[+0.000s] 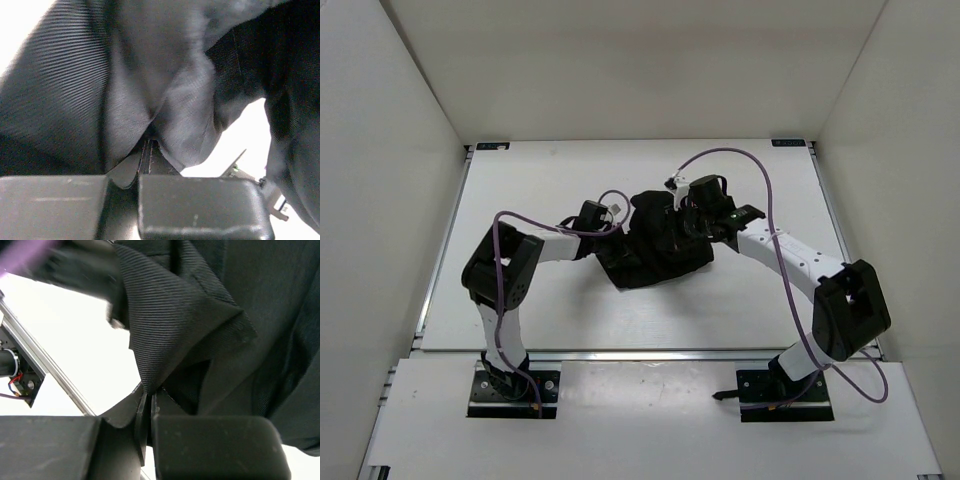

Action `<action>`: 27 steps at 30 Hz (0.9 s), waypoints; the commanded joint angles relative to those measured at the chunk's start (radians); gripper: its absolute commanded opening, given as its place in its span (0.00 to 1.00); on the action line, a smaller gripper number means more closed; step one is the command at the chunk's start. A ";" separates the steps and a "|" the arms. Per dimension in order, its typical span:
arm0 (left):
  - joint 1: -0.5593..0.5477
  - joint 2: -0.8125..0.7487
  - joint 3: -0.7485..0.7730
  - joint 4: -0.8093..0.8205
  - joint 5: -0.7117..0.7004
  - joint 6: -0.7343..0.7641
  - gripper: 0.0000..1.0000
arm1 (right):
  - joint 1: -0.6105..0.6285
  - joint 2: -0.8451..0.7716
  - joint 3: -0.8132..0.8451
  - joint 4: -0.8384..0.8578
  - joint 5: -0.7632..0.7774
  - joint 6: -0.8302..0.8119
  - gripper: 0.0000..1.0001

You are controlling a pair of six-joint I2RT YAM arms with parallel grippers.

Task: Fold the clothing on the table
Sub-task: Fold the skirt

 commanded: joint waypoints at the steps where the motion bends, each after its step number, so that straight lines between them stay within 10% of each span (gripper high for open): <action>1: 0.079 -0.116 -0.038 0.035 0.101 -0.018 0.00 | -0.030 -0.007 -0.019 0.065 -0.026 0.030 0.00; 9: 0.167 -0.425 -0.159 -0.195 -0.086 0.106 0.00 | -0.053 0.013 0.029 0.051 -0.049 -0.011 0.00; 27: 0.090 -0.143 -0.215 -0.096 -0.077 0.079 0.00 | 0.154 0.195 0.161 0.123 -0.138 0.027 0.00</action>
